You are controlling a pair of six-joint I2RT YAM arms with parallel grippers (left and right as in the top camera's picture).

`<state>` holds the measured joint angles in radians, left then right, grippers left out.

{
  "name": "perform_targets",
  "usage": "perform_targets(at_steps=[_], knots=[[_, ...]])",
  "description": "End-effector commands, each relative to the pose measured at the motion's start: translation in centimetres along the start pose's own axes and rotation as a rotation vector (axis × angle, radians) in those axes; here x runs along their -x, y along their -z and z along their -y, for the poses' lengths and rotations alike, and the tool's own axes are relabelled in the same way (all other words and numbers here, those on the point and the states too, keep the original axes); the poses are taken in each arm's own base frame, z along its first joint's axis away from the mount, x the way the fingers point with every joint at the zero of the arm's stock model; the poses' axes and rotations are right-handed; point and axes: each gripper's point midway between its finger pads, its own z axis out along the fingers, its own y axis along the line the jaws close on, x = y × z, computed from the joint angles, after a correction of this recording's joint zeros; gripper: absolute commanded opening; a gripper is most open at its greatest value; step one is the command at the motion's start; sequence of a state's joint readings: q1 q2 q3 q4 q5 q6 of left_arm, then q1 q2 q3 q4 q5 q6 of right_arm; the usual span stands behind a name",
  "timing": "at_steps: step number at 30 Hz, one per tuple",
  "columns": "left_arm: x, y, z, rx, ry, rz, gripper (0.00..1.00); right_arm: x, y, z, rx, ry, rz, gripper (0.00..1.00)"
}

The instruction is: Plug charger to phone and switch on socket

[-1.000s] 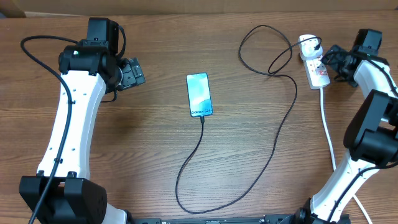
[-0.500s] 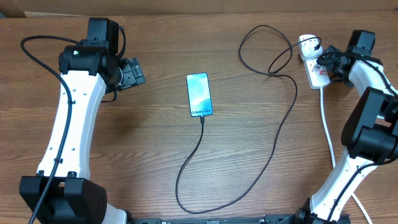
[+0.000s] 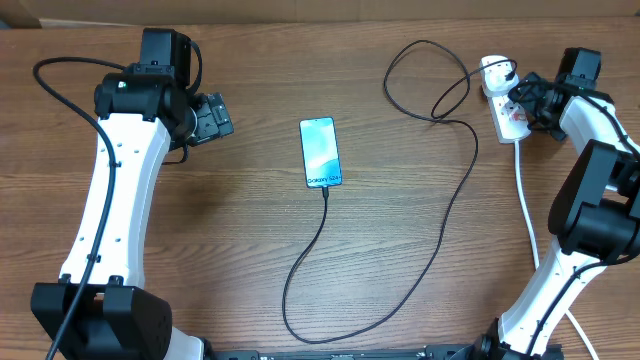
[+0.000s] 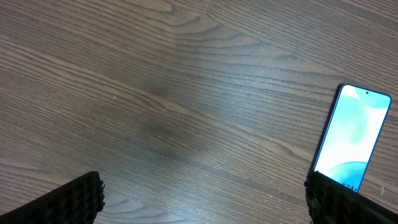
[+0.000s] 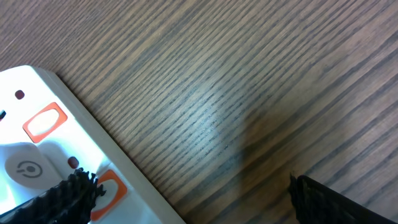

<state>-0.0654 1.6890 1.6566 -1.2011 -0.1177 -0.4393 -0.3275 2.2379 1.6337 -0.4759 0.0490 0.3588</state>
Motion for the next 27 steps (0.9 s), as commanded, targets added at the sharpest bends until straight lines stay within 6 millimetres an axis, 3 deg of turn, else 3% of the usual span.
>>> perform_targets(at_steps=[1,14,19,27], knots=[[0.1,-0.2,-0.3,0.020,0.009,0.004,1.00,-1.0,-0.4,-0.3,0.007,0.041,-0.038,1.00],[0.1,-0.2,-0.3,0.020,0.009,0.004,1.00,-2.2,-1.2,0.0,0.001,0.060,-0.082,1.00],[0.1,-0.2,-0.3,0.020,0.010,0.004,1.00,-2.6,-1.1,-1.8,0.104,0.056,-0.107,1.00],[0.1,-0.2,-0.3,0.020,0.010,0.004,1.00,-3.1,-1.1,-1.6,0.102,0.061,-0.127,1.00]])
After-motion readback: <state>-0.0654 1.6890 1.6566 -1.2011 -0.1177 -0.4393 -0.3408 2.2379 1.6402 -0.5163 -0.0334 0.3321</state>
